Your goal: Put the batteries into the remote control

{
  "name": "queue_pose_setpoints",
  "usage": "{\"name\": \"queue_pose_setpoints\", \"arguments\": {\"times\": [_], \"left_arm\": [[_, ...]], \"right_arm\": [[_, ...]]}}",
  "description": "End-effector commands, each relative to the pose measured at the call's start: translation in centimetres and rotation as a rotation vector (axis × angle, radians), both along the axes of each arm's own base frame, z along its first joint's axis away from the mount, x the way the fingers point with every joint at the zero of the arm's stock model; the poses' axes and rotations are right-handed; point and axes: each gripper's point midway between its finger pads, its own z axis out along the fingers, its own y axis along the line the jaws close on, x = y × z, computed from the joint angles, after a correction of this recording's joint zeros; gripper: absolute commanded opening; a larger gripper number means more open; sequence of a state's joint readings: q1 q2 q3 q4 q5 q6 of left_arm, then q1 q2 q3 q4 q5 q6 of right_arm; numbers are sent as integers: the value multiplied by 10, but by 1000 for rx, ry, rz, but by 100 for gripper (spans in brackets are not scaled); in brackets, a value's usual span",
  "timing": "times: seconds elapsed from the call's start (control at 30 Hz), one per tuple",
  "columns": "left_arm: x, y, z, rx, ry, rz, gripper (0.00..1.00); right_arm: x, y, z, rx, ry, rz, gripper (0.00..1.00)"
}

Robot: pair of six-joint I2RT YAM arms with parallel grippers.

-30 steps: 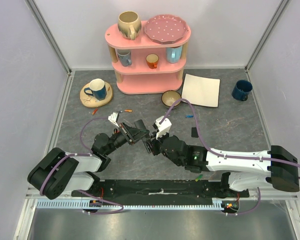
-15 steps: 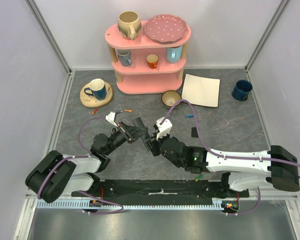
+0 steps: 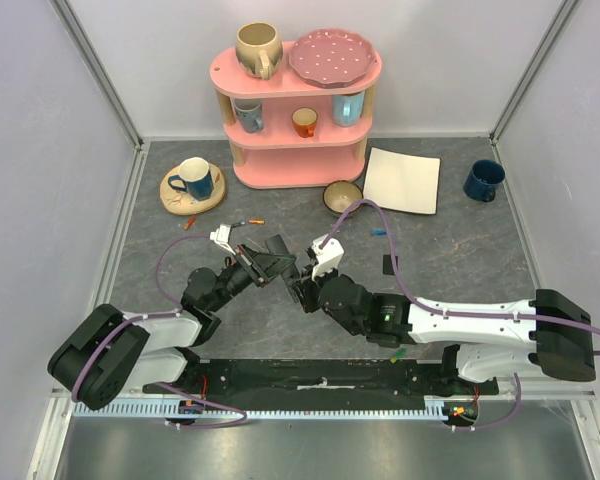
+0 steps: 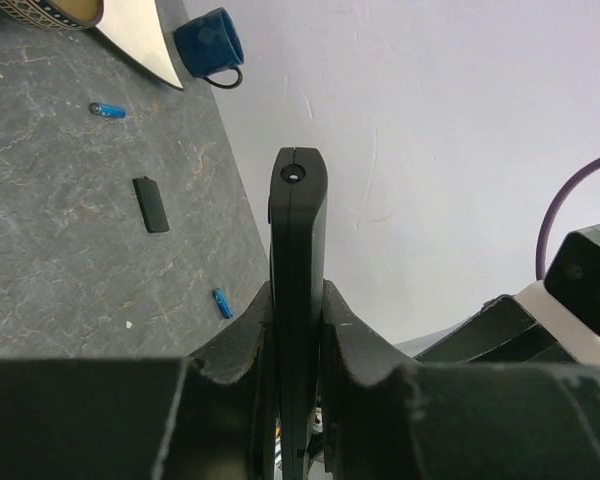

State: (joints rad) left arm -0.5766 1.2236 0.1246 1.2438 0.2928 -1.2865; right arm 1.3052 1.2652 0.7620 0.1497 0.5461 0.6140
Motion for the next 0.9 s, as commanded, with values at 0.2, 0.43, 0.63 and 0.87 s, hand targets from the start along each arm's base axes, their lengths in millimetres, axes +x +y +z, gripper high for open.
{"name": "queue_pose_setpoints", "arguments": {"times": [0.2, 0.43, 0.63, 0.87], "left_arm": [[-12, 16, 93, -211, -318, 53, 2], [-13, 18, 92, -210, -319, 57, 2], [-13, 20, 92, -212, -320, 68, 2], [-10, 21, 96, -217, -328, 83, 2]], "right_arm": [[-14, 9, -23, -52, 76, 45, 0], [-13, 8, -27, -75, 88, 33, 0], [-13, 7, -25, -74, 89, 29, 0], [-17, 7, -32, -88, 103, 44, 0]]}}
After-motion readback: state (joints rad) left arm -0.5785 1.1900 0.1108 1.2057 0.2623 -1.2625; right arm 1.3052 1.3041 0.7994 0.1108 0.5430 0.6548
